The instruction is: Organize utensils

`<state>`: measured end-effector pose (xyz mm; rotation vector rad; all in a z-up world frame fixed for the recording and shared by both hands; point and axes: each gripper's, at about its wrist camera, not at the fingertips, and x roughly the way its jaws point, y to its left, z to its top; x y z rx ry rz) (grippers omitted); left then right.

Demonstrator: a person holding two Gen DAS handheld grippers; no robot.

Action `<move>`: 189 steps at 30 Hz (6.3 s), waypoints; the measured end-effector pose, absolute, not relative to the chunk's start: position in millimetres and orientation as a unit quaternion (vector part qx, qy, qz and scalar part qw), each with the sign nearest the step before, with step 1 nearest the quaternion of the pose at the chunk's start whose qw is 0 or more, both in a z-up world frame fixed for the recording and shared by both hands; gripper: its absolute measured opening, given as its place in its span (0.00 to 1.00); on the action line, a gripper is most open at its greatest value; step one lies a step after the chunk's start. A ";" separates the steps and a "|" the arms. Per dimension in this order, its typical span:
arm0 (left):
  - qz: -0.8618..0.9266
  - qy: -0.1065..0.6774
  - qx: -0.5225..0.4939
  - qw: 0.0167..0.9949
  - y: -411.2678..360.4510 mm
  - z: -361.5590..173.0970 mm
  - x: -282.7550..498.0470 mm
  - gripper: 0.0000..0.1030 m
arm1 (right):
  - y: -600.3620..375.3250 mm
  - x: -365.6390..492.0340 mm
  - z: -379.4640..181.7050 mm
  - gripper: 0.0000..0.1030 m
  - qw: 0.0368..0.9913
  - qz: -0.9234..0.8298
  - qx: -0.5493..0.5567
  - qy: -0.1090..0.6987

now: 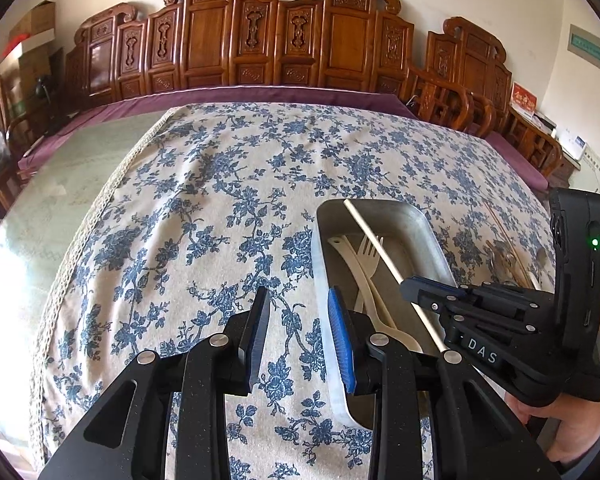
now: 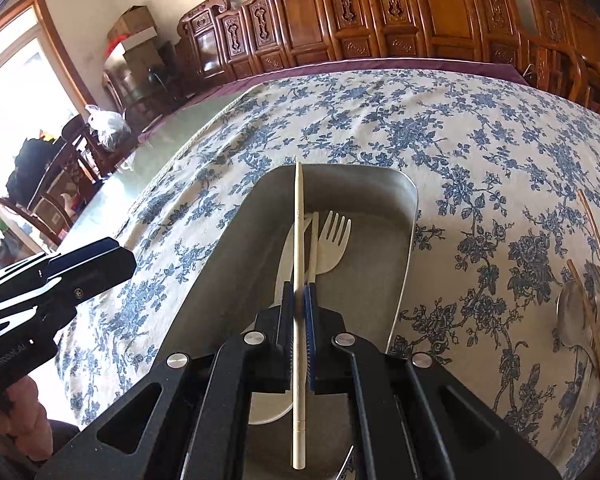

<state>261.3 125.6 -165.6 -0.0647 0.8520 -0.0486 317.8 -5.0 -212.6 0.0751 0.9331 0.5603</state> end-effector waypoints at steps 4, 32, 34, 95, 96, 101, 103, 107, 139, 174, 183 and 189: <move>-0.025 0.410 -0.033 0.911 123.6 -163.4 261.0 0.27 | -11.7 317.3 -207.5 0.07 0.855 0.275 0.043 0.438; -0.122 0.411 0.016 0.903 -4.8 -177.3 248.8 0.27 | -239.2 281.6 -220.5 0.14 0.882 0.148 -0.028 0.446; -0.128 0.413 0.024 0.901 -13.0 -180.3 247.0 0.27 | -237.7 279.8 -224.6 0.14 0.880 0.155 -0.027 0.448; -0.159 0.423 0.057 0.890 -108.5 -198.2 240.8 0.27 | -305.7 286.9 -208.9 0.06 0.908 0.121 0.020 0.401; -0.161 0.425 0.057 0.889 -114.7 -199.4 243.4 0.27 | -310.6 287.5 -210.4 0.06 0.908 0.116 0.023 0.402; -0.169 0.433 0.064 0.883 -146.2 -205.7 258.4 0.27 | -334.0 291.8 -218.6 0.06 0.907 0.093 0.040 0.408; -0.170 0.437 0.062 0.881 -154.9 -208.1 265.4 0.27 | -340.1 294.1 -220.9 0.06 0.905 0.086 0.051 0.414; -0.171 0.452 0.047 0.874 -170.4 -217.4 284.3 0.27 | -342.7 294.4 -217.6 0.06 0.906 0.086 0.064 0.409; -0.117 0.498 0.068 0.857 -169.8 -238.5 296.0 0.04 | -323.9 295.0 -206.3 0.06 0.907 0.114 0.068 0.399; -0.085 0.420 0.042 0.903 -41.2 -146.8 207.1 0.04 | -209.9 260.5 -177.4 0.06 0.900 0.225 -0.033 0.371; -0.060 0.425 0.033 0.903 -11.3 -152.2 212.5 0.04 | -175.7 242.7 -168.2 0.06 0.892 0.268 -0.053 0.361; -0.043 0.434 0.025 0.899 11.0 -161.7 223.6 0.04 | -175.7 243.8 -173.2 0.06 0.890 0.264 -0.055 0.367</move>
